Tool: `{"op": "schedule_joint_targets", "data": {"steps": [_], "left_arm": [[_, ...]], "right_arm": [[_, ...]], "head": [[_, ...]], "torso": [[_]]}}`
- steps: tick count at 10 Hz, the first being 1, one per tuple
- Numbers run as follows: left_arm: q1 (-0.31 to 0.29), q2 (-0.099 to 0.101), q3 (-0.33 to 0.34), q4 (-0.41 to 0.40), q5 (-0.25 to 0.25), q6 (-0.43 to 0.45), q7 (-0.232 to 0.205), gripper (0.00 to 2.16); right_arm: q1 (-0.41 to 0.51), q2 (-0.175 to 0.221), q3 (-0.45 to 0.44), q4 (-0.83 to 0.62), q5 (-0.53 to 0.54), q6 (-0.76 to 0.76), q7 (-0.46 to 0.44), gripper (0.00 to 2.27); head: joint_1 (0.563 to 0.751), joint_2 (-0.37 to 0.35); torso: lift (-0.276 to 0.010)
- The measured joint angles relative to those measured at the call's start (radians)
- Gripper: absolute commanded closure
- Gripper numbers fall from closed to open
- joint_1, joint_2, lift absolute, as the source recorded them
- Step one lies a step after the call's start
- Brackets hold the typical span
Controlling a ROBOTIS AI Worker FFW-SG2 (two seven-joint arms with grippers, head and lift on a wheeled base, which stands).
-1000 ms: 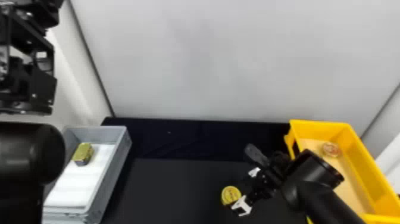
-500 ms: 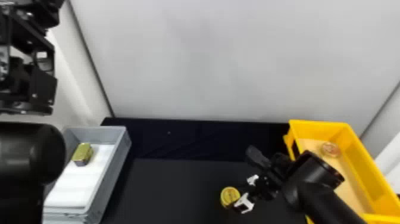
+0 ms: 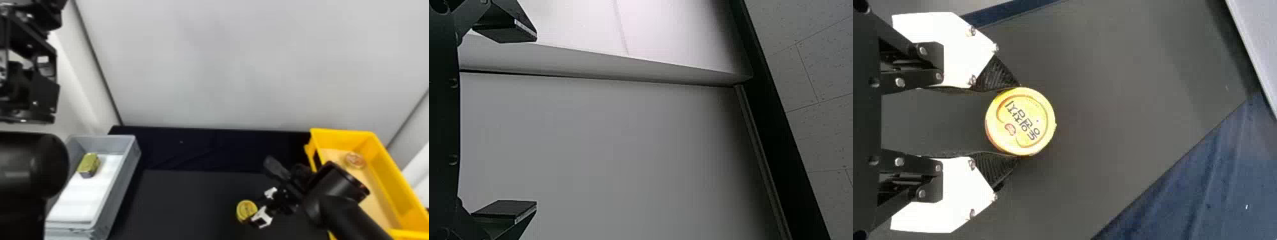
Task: Pick up the round yellow can and place it in the yellow rectangular box
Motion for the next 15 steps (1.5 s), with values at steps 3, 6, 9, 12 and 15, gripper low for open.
{"op": "schedule_joint_targets", "data": {"steps": [3,6,9,12,15], "left_arm": [[0.005,0.002,0.004,-0.002,0.0,0.001,-0.001,0.1],[0.006,0.004,0.005,-0.003,0.001,0.002,-0.001,0.1],[0.005,0.005,0.004,-0.004,0.002,0.006,-0.001,0.1],[0.007,0.006,0.004,-0.009,0.002,0.014,-0.001,0.1],[0.008,0.008,0.005,-0.015,0.0,0.026,-0.001,0.1]], "right_arm": [[0.006,-0.001,0.0,-0.007,0.0,0.001,0.002,0.77],[0.009,-0.001,0.0,-0.018,0.0,0.001,0.004,0.78],[0.015,-0.009,0.0,-0.055,0.004,0.012,0.011,0.78],[0.039,-0.048,-0.038,-0.225,0.039,0.067,0.032,0.78],[0.047,-0.094,-0.125,-0.408,0.09,0.12,0.045,0.78]], "head": [[0.663,0.054],[0.663,0.054],[0.663,0.054],[0.663,0.054],[0.663,0.054]], "torso": [[-0.002],[-0.002],[-0.002],[-0.002],[-0.002]]}}
